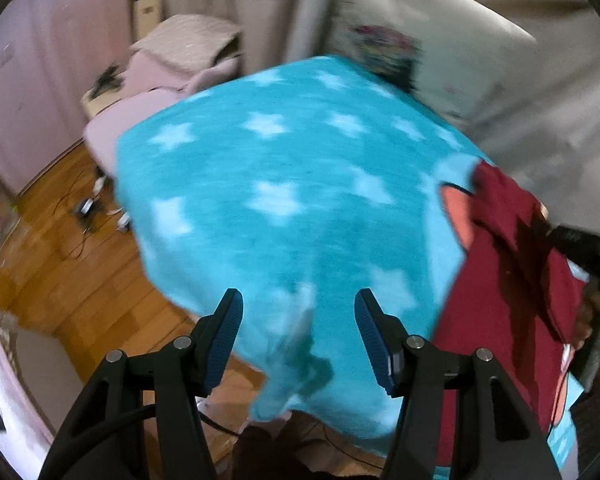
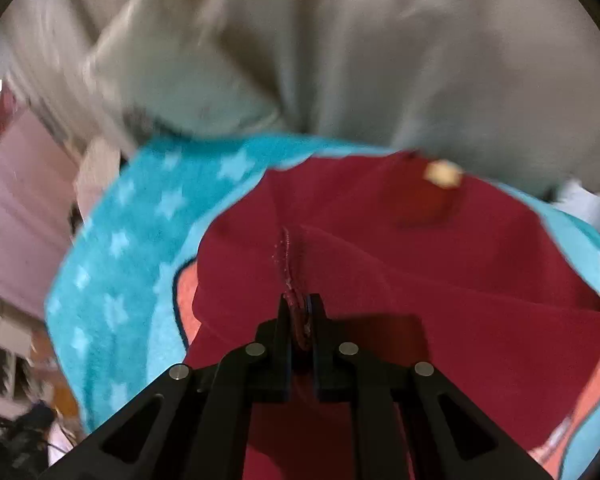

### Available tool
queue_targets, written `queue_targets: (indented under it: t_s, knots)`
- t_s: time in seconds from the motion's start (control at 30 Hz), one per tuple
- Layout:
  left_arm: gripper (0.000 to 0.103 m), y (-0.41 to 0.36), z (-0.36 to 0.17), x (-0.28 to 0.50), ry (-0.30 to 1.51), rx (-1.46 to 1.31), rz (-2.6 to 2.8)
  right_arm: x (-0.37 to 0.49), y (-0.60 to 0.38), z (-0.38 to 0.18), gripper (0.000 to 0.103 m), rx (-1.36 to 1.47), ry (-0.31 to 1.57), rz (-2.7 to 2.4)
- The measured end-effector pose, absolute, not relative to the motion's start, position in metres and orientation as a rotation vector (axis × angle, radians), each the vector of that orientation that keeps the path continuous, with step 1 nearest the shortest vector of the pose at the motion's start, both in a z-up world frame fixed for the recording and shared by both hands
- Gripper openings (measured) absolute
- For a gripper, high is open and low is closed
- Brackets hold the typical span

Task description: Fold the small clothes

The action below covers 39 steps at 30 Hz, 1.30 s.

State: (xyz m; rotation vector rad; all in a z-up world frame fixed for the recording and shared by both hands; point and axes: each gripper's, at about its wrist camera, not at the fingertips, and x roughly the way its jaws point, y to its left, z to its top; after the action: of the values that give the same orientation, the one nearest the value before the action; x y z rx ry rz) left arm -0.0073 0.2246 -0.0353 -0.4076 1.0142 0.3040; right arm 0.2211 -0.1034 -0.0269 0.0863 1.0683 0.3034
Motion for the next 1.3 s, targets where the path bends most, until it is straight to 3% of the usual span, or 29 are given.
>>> queue_targets:
  t_s: [0.17,0.2,0.27,0.4,0.47,0.67,0.83,1.2,1.3]
  knots:
    - [0.057,0.253,-0.040,-0.013,1.020,-0.438,0.345,0.233,-0.065,-0.078,0.011,-0.091,1.126,0.263]
    - [0.057,0.257,-0.042,-0.012,1.022,-0.441,0.345,0.232,-0.064,-0.077,0.013,-0.108,1.120,0.253]
    - [0.057,0.260,-0.044,-0.009,1.029,-0.442,0.337,0.230,-0.062,-0.073,0.027,-0.126,1.127,0.268]
    - [0.057,0.259,-0.047,0.001,1.044,-0.426,0.302,0.215,-0.060,-0.039,0.032,-0.088,1.049,0.310]
    - [0.057,0.256,-0.049,0.007,1.051,-0.415,0.279,0.209,-0.054,-0.031,0.041,-0.090,1.003,0.308]
    - [0.057,0.239,-0.051,0.015,1.063,-0.370,0.219,0.220,-0.053,-0.071,0.041,-0.040,1.133,0.281]
    - [0.057,0.222,-0.052,0.009,1.077,-0.370,0.206,0.192,-0.083,-0.049,0.041,0.070,1.088,0.293]
    - [0.057,0.179,-0.056,-0.013,1.089,-0.451,0.161,0.085,-0.236,-0.034,0.041,0.247,1.070,0.106]
    - [0.058,0.166,-0.063,-0.011,1.100,-0.467,0.115,0.050,-0.284,-0.036,0.045,0.310,1.074,0.032]
